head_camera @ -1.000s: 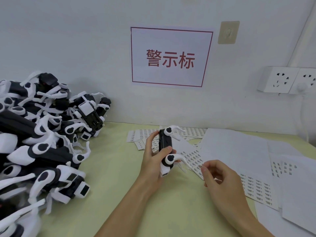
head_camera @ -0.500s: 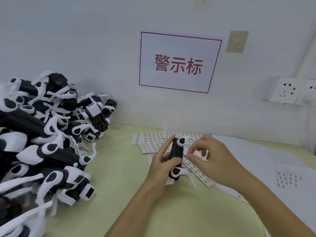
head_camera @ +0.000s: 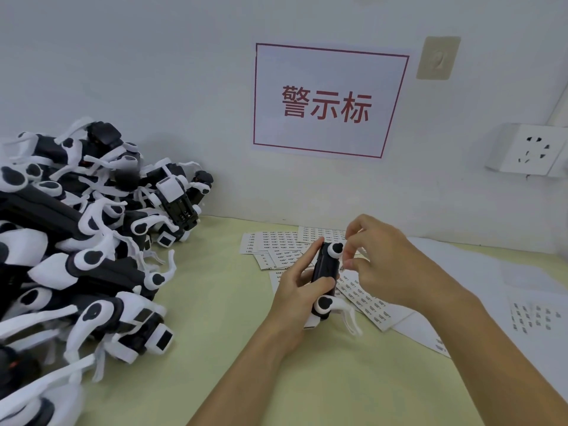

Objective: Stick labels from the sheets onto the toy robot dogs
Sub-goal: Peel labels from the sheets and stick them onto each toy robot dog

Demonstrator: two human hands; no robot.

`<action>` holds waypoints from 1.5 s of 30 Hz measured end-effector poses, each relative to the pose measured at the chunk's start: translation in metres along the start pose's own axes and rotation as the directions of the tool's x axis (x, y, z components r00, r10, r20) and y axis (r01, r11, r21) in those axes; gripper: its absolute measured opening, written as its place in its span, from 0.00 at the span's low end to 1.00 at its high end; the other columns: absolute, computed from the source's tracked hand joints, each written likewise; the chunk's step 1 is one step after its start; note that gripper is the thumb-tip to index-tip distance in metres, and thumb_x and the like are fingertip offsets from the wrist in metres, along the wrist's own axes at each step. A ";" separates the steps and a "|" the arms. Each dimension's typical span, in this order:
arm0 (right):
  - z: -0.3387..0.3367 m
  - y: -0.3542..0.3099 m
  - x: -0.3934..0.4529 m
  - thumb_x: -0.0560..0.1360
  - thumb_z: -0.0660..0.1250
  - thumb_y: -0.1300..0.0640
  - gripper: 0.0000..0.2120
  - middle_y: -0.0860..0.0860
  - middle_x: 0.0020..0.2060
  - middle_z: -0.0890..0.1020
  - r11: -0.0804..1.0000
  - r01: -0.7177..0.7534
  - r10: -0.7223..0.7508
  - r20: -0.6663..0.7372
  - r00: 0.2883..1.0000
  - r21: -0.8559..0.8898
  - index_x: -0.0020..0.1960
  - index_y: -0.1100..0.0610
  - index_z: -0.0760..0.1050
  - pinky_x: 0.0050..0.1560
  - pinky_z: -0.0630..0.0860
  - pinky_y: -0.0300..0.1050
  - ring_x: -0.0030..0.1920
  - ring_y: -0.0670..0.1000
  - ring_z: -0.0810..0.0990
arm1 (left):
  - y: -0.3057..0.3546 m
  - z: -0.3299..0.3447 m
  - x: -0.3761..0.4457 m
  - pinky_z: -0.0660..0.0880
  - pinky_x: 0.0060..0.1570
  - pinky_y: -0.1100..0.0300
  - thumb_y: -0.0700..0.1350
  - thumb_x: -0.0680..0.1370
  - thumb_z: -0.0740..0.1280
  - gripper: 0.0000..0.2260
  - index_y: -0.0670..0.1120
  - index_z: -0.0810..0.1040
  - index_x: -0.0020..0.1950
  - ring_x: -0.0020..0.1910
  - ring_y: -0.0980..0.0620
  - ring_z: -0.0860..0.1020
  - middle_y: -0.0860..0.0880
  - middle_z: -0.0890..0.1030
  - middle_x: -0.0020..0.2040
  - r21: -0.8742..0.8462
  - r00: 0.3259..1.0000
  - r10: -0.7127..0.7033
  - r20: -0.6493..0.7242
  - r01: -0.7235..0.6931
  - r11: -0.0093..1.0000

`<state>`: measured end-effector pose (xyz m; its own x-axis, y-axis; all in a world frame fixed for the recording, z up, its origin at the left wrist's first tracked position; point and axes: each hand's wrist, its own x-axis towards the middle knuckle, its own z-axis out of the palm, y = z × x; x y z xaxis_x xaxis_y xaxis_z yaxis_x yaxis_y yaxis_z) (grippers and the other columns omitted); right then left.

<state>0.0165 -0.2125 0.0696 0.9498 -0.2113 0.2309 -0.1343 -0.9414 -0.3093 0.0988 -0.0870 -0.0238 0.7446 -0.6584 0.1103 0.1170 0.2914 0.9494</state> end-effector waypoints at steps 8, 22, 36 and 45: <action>0.005 -0.004 0.000 0.77 0.67 0.56 0.06 0.40 0.53 0.71 0.996 0.060 -0.063 -0.051 0.997 -0.066 0.43 0.48 0.79 0.55 0.59 0.41 0.50 0.50 0.70 | -0.002 0.000 0.000 0.76 0.57 0.57 0.42 0.69 0.69 0.31 0.64 0.74 0.69 0.53 0.50 0.82 0.48 0.85 0.56 0.063 1.000 0.013 -0.013 -0.012 0.998; 0.005 -0.011 0.000 0.77 0.67 0.58 0.06 0.43 0.53 0.72 0.986 0.089 -0.100 -0.071 0.992 -0.143 0.45 0.53 0.82 0.52 0.72 0.47 0.51 0.49 0.74 | -0.001 -0.001 0.001 0.76 0.63 0.53 0.46 0.66 0.73 0.31 0.66 0.75 0.67 0.54 0.48 0.82 0.47 0.85 0.56 0.058 1.000 0.009 -0.015 -0.008 0.998; 0.009 -0.011 0.001 0.76 0.67 0.61 0.06 0.44 0.51 0.72 0.986 0.096 -0.111 -0.107 0.988 -0.136 0.45 0.55 0.82 0.46 0.70 0.41 0.48 0.46 0.70 | -0.007 -0.003 0.004 0.74 0.66 0.46 0.50 0.66 0.75 0.30 0.68 0.75 0.66 0.58 0.46 0.82 0.49 0.85 0.57 0.089 1.000 0.009 -0.008 -0.008 0.996; 0.009 -0.012 0.000 0.76 0.66 0.59 0.06 0.44 0.51 0.72 0.984 0.101 -0.118 -0.116 0.986 -0.146 0.46 0.54 0.82 0.49 0.74 0.45 0.49 0.46 0.71 | -0.006 -0.002 0.003 0.73 0.66 0.43 0.51 0.68 0.76 0.28 0.67 0.75 0.66 0.58 0.46 0.83 0.49 0.84 0.58 0.070 1.000 0.014 -0.021 -0.013 0.997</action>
<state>0.0202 -0.1988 0.0651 0.9197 -0.1277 0.3712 -0.0779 -0.9862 -0.1463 0.1020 -0.0894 -0.0301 0.7600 -0.6393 0.1174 0.0615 0.2506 0.9661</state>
